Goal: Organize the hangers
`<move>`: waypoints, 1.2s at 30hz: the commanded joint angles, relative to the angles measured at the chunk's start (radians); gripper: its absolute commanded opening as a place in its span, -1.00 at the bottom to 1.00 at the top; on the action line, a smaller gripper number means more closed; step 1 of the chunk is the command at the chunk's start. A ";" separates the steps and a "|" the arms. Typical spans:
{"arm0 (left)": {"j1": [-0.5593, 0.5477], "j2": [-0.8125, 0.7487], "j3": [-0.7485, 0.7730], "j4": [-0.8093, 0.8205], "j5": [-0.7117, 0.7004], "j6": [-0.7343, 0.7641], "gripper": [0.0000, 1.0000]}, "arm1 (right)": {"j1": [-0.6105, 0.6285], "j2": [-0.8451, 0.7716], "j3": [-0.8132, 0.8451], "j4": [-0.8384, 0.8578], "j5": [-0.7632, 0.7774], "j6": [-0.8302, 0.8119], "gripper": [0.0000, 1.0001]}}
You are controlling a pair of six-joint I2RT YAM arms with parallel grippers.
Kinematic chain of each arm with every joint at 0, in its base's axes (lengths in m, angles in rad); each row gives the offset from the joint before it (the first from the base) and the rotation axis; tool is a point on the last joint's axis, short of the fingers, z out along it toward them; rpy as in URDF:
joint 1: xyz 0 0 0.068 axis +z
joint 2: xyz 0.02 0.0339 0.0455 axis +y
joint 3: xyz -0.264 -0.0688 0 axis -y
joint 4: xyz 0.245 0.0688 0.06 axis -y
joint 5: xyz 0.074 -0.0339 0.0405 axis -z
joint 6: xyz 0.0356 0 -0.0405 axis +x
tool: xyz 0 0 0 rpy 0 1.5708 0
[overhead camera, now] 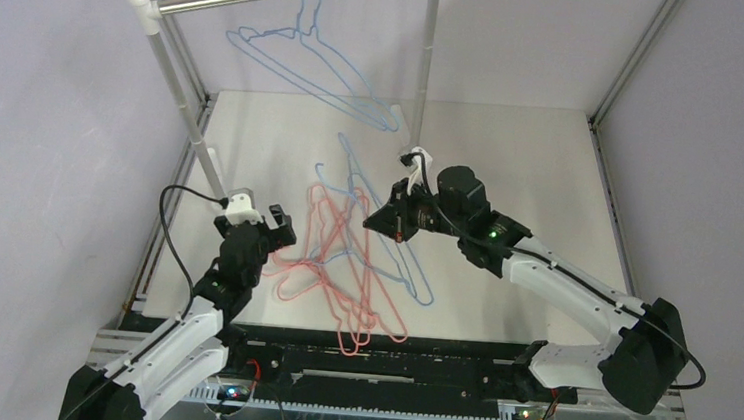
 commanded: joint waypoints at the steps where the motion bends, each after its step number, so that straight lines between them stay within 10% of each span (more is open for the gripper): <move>1: -0.003 -0.010 -0.006 0.045 0.002 -0.002 0.99 | 0.010 0.019 0.084 0.018 -0.159 0.034 -0.92; 36: -0.004 -0.055 -0.006 0.028 0.006 -0.002 0.99 | 0.019 0.570 0.954 0.279 -0.311 0.187 -0.90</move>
